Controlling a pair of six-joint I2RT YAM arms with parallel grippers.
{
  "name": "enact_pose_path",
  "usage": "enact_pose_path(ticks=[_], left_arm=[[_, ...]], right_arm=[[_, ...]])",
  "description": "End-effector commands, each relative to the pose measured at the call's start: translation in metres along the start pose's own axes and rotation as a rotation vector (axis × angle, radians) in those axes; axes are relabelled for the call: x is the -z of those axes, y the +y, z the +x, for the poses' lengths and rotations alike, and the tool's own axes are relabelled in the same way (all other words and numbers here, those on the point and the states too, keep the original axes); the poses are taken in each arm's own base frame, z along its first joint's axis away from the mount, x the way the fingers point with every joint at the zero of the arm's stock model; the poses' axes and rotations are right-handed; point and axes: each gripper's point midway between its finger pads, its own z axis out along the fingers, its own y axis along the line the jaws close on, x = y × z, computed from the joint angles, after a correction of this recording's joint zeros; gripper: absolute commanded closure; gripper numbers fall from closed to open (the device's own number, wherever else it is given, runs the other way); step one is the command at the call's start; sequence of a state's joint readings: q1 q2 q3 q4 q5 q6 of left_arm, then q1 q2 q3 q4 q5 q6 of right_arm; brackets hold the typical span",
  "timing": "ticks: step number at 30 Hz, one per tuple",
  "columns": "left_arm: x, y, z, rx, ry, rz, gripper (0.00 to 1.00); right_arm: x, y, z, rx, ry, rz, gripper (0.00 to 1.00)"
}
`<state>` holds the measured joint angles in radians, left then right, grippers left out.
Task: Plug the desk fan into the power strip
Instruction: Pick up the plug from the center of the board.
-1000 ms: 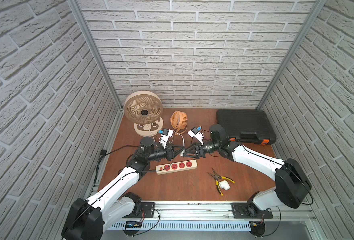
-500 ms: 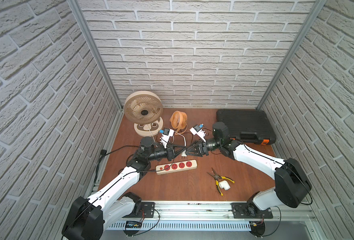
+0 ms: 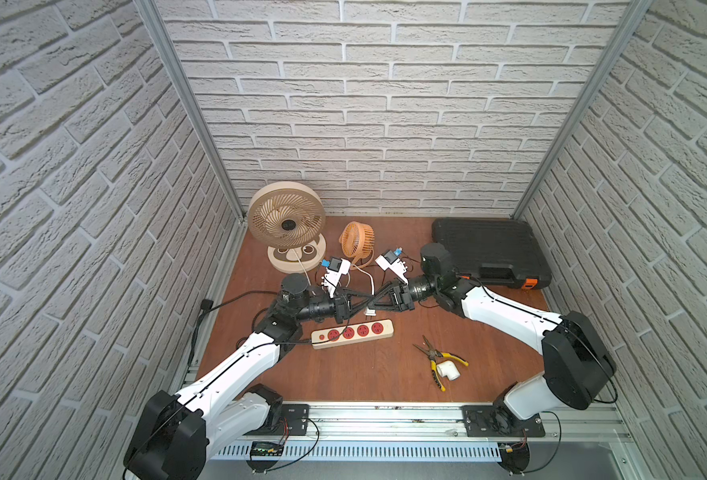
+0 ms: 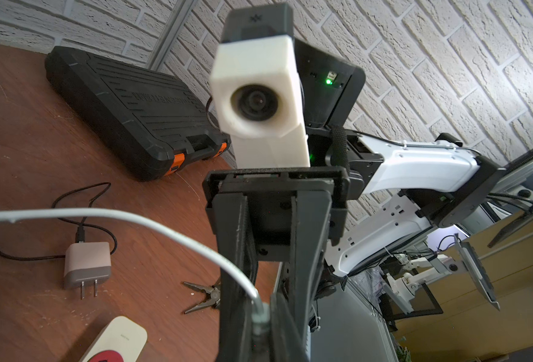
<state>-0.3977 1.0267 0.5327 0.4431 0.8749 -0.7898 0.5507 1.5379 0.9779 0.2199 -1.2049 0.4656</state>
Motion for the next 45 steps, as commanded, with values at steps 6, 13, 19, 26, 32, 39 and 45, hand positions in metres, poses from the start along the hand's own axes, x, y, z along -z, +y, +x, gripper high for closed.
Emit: enact_pose_path(ticks=[6, 13, 19, 26, 32, 39, 45], left_arm=[[0.000, -0.007, -0.008, -0.043, -0.026, 0.022, 1.00], [0.001, -0.009, -0.009, -0.046, -0.030, 0.023, 1.00], [0.002, -0.012, -0.010, -0.051, -0.033, 0.028, 1.00], [0.002, -0.013, -0.010, -0.052, -0.031, 0.039, 1.00], [-0.001, -0.015, -0.008, -0.045, -0.023, 0.059, 0.84], [0.006, -0.012, -0.017, -0.048, -0.067, -0.002, 0.17], [0.038, 0.015, -0.026, -0.045, -0.139, -0.288, 0.02]], right_arm=[[-0.004, 0.020, 0.004, 0.078, 0.040, -0.068, 0.70], [-0.004, 0.024, 0.008, 0.091, 0.053, -0.076, 0.62], [-0.002, 0.029, 0.013, 0.104, 0.067, -0.083, 0.59], [-0.001, 0.031, 0.014, 0.108, 0.068, -0.085, 0.80], [-0.001, 0.033, 0.007, 0.116, 0.060, -0.086, 0.96], [-0.002, 0.021, 0.010, 0.110, 0.052, -0.034, 0.97], [-0.002, -0.001, 0.012, 0.106, 0.040, 0.093, 0.97]])
